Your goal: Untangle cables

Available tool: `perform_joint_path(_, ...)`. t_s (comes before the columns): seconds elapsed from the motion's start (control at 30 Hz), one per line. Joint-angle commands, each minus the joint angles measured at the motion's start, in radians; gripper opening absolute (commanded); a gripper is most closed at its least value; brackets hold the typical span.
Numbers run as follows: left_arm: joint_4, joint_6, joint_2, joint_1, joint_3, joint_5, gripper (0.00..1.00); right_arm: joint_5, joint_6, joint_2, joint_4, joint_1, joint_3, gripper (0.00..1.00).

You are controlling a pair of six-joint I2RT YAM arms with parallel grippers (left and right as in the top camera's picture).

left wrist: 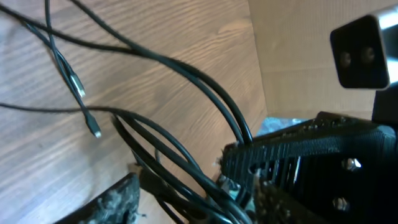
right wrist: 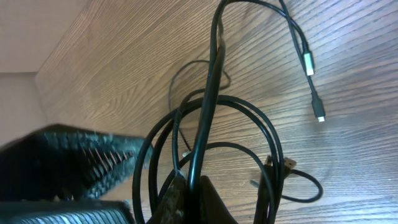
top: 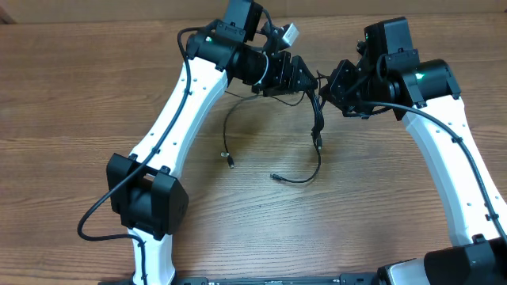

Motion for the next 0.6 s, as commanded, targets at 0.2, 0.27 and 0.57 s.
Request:
perform_joint_path(0.2,0.01,-0.14,0.0,-0.068,-0.005,-0.08,0.43,0.028,0.011,-0.003,0.012,0.005,0.002,0.04)
perform_joint_path(0.27,0.017,-0.141,0.0,-0.073,-0.005,-0.109,0.16,0.028,0.011,-0.003,0.009,0.005,0.002,0.04)
perform_joint_path(0.57,0.043,-0.106,-0.016,-0.008,0.016,-0.171,0.04,0.171,0.007,-0.003,-0.107,-0.019,0.001,0.04)
